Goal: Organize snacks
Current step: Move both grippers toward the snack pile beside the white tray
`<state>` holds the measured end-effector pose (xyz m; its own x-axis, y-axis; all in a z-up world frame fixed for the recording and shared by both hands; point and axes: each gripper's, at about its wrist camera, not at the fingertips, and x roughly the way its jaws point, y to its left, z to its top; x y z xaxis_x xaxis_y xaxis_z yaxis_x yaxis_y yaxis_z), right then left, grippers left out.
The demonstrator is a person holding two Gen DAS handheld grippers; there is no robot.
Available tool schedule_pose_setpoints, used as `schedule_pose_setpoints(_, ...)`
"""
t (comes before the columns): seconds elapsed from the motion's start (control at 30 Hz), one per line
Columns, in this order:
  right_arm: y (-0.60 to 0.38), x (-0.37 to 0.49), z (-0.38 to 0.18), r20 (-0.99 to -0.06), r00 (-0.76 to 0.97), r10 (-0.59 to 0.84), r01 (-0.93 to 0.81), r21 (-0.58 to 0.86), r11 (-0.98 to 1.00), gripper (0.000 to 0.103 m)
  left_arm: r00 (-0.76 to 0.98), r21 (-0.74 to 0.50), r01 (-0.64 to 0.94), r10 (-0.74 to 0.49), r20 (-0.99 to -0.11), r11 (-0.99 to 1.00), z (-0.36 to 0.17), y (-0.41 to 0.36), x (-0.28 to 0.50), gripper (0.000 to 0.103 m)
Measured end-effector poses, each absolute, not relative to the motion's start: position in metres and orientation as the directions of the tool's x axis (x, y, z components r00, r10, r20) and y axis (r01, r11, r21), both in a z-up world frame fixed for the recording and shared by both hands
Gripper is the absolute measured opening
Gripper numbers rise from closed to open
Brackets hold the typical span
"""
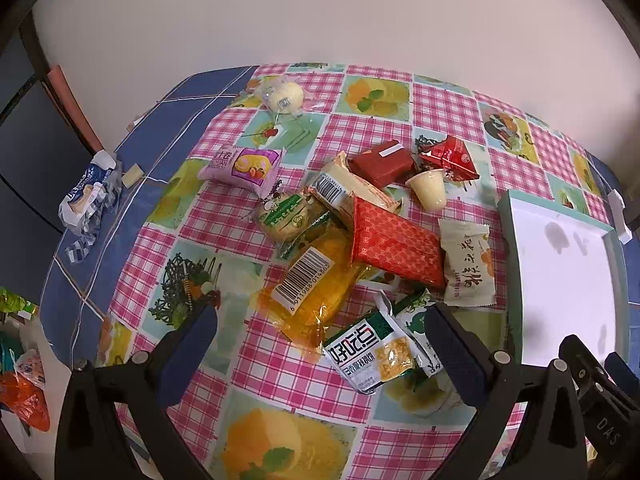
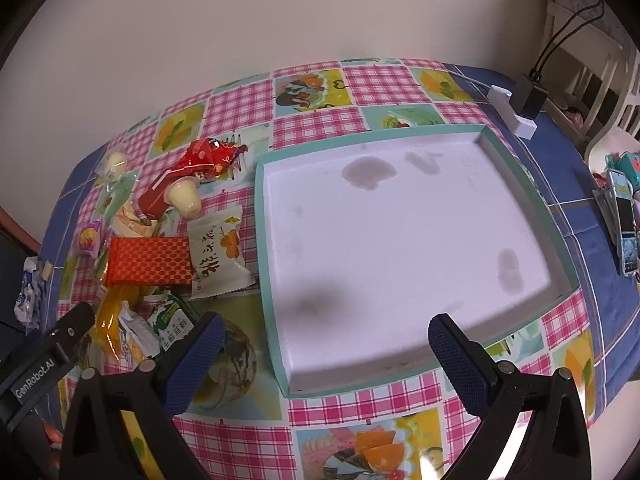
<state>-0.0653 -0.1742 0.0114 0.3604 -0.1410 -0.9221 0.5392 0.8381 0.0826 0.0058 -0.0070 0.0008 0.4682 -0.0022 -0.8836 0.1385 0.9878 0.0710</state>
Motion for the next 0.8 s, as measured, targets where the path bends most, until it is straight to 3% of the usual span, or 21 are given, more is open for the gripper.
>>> schedule_pose_setpoints(0.8,-0.172,-0.065,0.008,-0.928,0.349,-0.133,0.534,0.08,0.842,0.103,0.392,0.031,0.118,-0.018,-0.92,0.993,-0.015,-0.003,0.012,0.103)
